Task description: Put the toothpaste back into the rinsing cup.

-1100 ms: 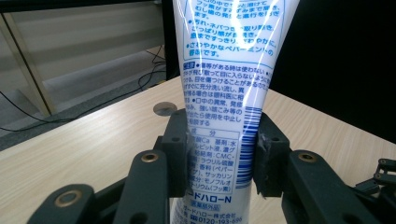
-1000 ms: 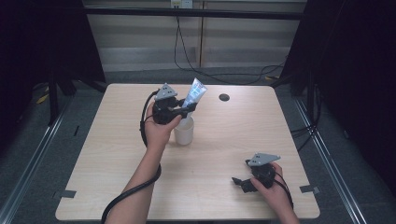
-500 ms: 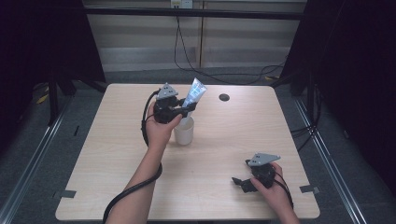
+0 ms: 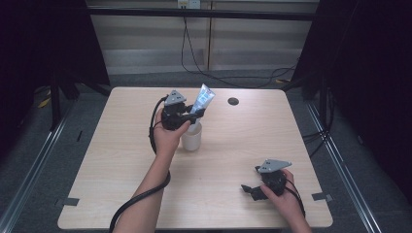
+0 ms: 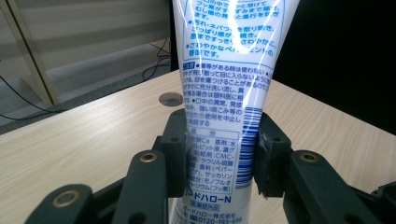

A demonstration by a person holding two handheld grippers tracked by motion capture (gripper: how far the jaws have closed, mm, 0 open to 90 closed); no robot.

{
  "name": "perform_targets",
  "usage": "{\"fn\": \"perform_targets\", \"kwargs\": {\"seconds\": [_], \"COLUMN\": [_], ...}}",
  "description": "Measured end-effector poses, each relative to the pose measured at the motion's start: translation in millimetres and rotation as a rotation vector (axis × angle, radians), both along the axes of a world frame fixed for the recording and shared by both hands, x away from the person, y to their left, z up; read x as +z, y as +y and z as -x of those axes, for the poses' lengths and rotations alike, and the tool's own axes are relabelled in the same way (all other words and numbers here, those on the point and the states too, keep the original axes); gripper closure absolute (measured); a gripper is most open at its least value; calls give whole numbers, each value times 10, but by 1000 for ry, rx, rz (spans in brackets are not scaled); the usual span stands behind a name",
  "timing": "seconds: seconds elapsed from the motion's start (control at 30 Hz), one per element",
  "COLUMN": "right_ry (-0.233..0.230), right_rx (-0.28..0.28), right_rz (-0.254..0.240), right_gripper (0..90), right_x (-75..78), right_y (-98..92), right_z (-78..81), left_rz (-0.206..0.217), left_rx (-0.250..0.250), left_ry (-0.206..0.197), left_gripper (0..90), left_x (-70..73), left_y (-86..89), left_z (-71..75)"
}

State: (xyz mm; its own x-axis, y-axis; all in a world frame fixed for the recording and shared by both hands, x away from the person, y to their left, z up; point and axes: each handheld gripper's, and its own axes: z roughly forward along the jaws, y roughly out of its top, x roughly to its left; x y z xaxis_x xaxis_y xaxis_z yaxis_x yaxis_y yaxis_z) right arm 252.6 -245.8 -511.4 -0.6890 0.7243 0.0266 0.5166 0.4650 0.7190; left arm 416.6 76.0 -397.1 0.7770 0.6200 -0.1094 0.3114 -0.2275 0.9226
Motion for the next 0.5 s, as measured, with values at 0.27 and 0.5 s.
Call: {"fn": "perform_targets", "kwargs": {"seconds": [0.27, 0.5], "right_ry": [-1, -1], "right_rx": [0, 0], "right_rz": [1, 0], "right_gripper": [100, 100], "right_x": [0, 0], "right_y": [0, 0], "right_z": [1, 0], "left_rz": [6, 6], "left_rx": [13, 14], "left_ry": [8, 18], "left_gripper": [622, 619], "left_x": [-76, -128], "left_y": [13, -9], "left_z": [-15, -25]}}
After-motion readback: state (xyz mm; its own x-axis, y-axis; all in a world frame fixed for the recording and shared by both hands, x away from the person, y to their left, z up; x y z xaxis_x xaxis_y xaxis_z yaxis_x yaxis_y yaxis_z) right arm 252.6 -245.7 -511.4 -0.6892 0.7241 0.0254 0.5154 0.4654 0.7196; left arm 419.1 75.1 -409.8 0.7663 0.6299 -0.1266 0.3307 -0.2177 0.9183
